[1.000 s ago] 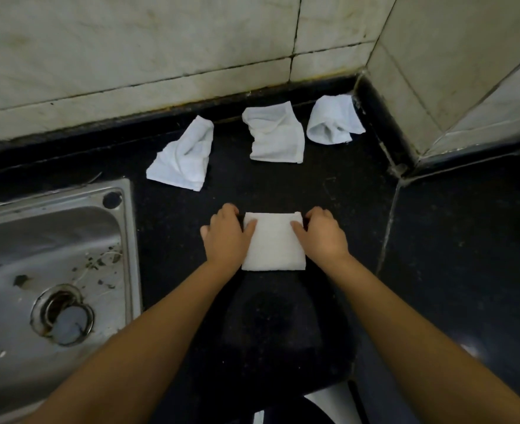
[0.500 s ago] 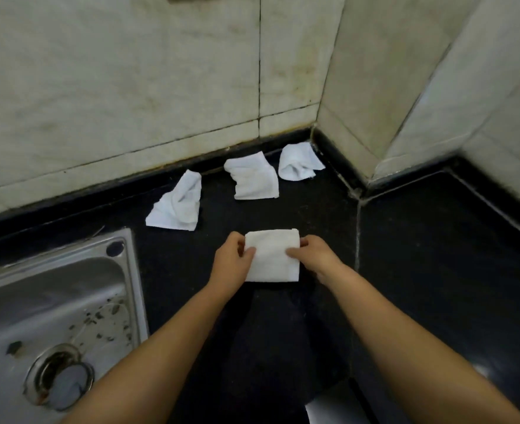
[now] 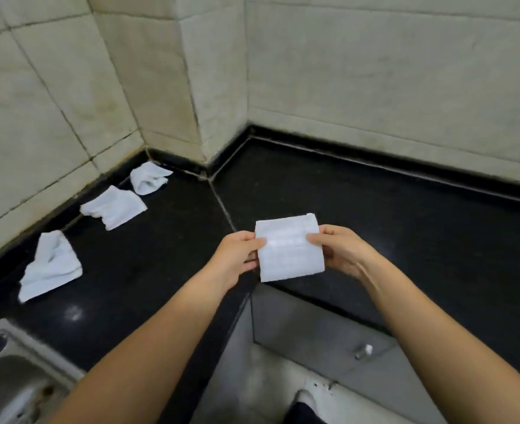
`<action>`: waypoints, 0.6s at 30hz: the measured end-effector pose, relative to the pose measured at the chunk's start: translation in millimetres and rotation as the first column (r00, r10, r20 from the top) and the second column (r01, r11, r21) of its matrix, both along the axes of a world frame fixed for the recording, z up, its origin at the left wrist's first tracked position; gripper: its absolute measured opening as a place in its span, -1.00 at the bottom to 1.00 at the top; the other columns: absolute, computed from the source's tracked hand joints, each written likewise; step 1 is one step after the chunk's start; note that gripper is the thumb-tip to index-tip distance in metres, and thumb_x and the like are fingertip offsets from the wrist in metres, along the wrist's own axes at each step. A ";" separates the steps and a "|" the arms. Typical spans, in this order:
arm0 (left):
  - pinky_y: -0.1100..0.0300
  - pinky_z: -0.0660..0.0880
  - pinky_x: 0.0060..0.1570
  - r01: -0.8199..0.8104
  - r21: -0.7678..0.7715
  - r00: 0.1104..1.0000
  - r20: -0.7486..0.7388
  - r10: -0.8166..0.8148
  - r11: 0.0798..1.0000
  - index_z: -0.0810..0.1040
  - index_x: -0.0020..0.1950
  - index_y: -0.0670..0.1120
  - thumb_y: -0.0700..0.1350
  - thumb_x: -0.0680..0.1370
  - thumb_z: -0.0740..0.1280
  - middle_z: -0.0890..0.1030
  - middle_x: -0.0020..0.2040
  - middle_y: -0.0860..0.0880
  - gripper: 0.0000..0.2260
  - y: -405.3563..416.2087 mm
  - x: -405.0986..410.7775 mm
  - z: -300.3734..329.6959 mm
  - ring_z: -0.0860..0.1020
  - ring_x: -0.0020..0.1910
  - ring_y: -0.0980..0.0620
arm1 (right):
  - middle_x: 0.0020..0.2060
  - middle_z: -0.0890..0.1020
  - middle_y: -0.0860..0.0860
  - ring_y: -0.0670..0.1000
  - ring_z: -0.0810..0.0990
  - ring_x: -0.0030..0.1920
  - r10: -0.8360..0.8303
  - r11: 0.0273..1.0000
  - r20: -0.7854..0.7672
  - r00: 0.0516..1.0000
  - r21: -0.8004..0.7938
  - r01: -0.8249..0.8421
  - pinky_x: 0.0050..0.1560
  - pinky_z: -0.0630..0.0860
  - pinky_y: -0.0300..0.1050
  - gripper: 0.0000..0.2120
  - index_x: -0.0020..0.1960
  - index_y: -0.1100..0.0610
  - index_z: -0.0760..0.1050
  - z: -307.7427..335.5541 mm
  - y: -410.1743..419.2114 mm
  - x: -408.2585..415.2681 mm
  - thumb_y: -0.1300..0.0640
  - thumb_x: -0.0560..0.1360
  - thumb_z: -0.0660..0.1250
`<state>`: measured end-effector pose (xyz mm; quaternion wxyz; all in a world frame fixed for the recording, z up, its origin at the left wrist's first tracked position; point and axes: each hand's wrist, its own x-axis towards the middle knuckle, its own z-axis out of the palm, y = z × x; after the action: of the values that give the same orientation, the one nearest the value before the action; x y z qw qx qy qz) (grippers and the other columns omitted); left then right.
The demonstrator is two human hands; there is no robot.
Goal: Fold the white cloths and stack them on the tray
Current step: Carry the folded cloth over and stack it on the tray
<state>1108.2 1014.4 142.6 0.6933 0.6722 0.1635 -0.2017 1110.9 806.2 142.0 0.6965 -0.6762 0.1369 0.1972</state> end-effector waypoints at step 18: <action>0.14 0.52 -0.12 0.850 -0.166 0.474 -0.172 -0.863 0.500 0.47 -0.27 -0.04 -0.27 0.51 0.32 0.58 -0.19 -0.02 -0.80 -558.5 -282.6 0.7 0.54 -0.21 0.06 | -0.47 0.62 -0.03 -0.11 0.58 -0.50 -0.860 0.504 -0.095 0.501 -0.014 0.863 -0.53 0.45 -0.27 -0.81 -0.24 0.11 0.47 12.0 -449.1 -476.0 0.29 0.52 0.28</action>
<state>825.6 455.9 143.3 0.4944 0.6149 -0.1199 -0.6025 634.9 357.1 154.0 0.7073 -0.4965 0.4825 -0.1431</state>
